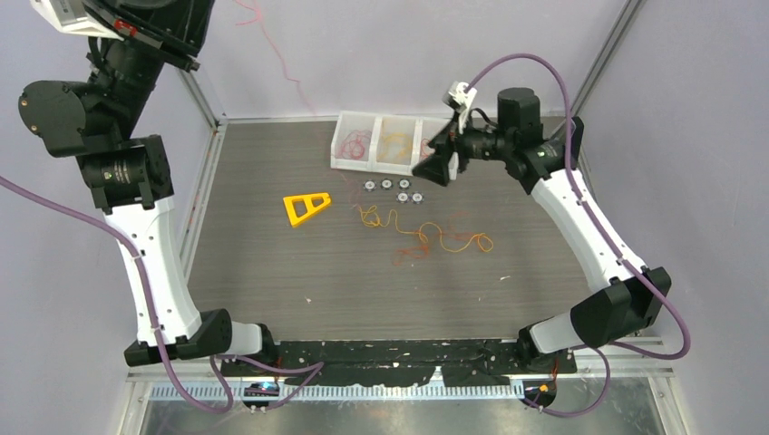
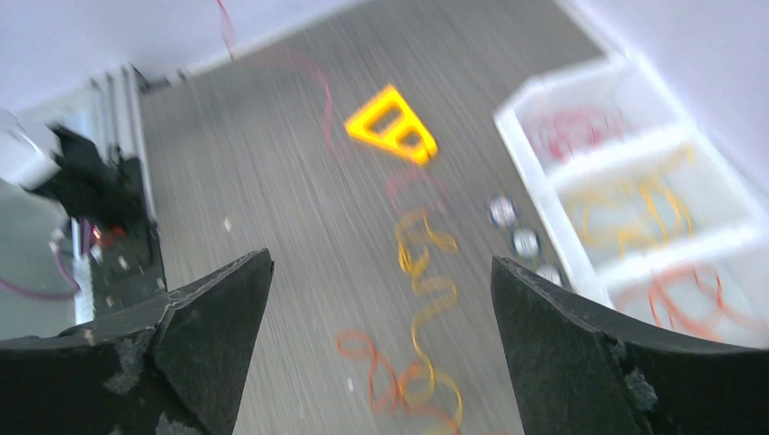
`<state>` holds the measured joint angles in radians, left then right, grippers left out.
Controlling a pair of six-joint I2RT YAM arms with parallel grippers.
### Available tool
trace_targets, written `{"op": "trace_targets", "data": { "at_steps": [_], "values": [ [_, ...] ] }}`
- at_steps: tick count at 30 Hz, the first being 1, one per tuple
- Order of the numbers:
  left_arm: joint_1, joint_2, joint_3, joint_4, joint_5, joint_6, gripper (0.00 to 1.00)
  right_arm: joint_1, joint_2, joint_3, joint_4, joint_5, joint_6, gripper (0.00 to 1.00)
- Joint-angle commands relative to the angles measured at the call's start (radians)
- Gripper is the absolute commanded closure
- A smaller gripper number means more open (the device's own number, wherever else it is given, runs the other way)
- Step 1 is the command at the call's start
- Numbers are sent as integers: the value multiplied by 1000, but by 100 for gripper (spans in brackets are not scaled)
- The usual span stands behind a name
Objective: Untangle the cables
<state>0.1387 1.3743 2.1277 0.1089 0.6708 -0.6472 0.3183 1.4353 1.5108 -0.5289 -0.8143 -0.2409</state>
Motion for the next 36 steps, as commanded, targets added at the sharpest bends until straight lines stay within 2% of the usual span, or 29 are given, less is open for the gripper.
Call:
{"op": "trace_targets", "data": {
  "at_steps": [1, 2, 5, 8, 11, 12, 15, 20, 21, 22, 24, 26, 30, 32, 34, 36],
  "values": [
    [-83, 10, -10, 78, 73, -8, 100, 130, 41, 26, 525, -12, 358, 5],
    [-105, 18, -10, 78, 77, 0, 100, 149, 59, 59, 592, -7, 370, 5],
    [-174, 42, 12, 76, 75, 11, 100, 228, 158, 124, 656, 2, 410, 5],
    [-196, 65, 42, 45, 65, 32, 100, 261, 214, 144, 729, -17, 444, 2],
    [-191, 59, 41, -14, 25, 73, 100, 270, 227, 101, 831, -48, 527, 14],
    [-186, 54, 26, -12, 16, 78, 100, 280, 229, 90, 851, -52, 539, 13],
    [-182, 41, -17, 8, 17, 68, 100, 315, 243, 91, 884, -32, 545, 2],
    [-180, 58, -7, 27, 21, 49, 100, 372, 305, 146, 804, 13, 453, 1],
    [-181, 62, -1, 27, 19, 50, 100, 374, 323, 149, 800, 16, 452, 4],
    [-177, 66, 4, 25, 13, 49, 100, 375, 330, 150, 797, 15, 447, 15],
    [-163, 71, 14, 16, -14, 49, 100, 374, 343, 143, 776, 17, 425, 26],
    [-145, 75, 22, 10, -40, 40, 100, 375, 345, 121, 773, 16, 411, 32],
    [-102, 78, 21, 11, -67, 20, 100, 381, 369, 117, 821, 15, 438, 36],
    [-102, 79, 16, 20, -62, 12, 100, 391, 405, 166, 835, 23, 449, 32],
    [-103, 79, 12, 18, -70, 11, 100, 401, 449, 222, 844, 39, 453, 31],
    [-101, 77, 16, 4, -80, 28, 100, 408, 486, 258, 850, 59, 456, 43]
  ]
}}
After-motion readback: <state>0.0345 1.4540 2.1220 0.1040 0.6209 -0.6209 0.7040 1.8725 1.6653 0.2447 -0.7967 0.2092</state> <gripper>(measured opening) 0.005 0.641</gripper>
